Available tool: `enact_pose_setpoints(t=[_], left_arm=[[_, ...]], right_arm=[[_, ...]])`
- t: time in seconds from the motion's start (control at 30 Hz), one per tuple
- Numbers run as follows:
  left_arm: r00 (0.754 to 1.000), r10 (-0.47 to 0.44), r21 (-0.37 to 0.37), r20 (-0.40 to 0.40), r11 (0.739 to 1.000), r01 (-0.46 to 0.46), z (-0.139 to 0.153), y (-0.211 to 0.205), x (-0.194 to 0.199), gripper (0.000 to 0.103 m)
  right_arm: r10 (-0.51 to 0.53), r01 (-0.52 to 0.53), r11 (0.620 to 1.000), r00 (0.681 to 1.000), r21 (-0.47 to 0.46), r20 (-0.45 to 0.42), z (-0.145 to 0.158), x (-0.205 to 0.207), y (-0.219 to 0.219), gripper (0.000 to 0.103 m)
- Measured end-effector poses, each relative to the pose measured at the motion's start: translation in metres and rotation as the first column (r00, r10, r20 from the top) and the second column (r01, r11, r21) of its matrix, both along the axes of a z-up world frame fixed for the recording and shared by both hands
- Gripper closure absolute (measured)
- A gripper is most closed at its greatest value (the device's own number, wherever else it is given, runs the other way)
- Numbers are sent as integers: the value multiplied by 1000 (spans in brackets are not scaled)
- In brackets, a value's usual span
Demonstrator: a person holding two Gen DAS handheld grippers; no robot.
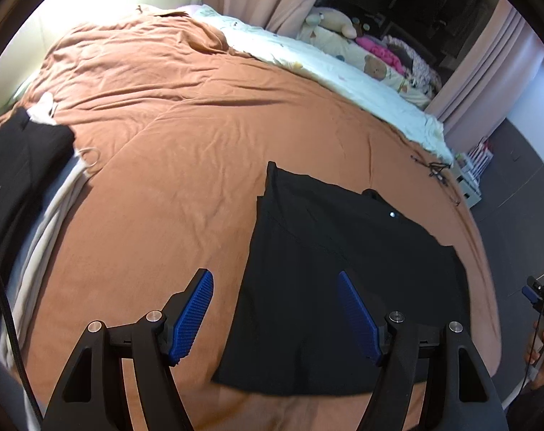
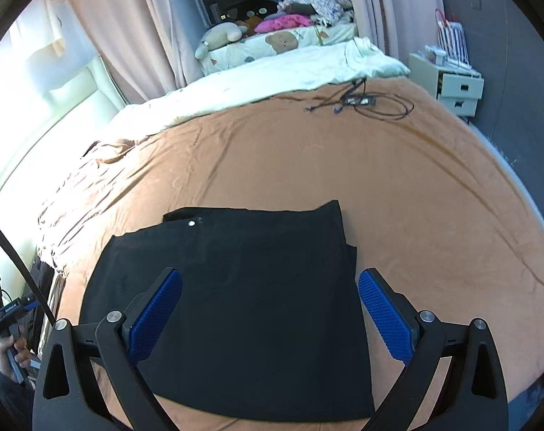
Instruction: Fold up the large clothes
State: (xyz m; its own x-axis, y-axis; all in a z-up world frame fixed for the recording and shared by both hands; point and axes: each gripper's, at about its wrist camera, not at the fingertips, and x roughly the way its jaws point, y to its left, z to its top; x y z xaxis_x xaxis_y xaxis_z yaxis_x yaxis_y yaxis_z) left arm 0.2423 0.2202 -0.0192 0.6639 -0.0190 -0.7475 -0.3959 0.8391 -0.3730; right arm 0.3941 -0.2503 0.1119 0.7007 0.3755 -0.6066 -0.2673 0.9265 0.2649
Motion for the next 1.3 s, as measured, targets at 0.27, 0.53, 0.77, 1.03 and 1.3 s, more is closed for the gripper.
enact_pose_setpoints(t=[0.27,0.53,0.77,1.03,1.3], left_arm=[[998,22,-23,66,1000,-21,14,0,-57,30],[992,37,-48,124,998,-31,17,-2,-98,30],[992,60,-68,112,996,-52,-5,2,-115,30],[994,89,-124,70,989,-79,-50,9,-122,30],[996,91,-172,8,981,-88,-96,15,-104,30]], right_arm=[[25,-24,999,999,-26,36,12,-58,18,4],[61,-61,998,997,-20,40,14,-102,33,4],[133,-133,991,990,5,44,-10,-110,49,4],[199,-197,979,979,53,-48,-62,-68,65,4],[233,-231,972,966,34,-112,-102,-24,93,15]])
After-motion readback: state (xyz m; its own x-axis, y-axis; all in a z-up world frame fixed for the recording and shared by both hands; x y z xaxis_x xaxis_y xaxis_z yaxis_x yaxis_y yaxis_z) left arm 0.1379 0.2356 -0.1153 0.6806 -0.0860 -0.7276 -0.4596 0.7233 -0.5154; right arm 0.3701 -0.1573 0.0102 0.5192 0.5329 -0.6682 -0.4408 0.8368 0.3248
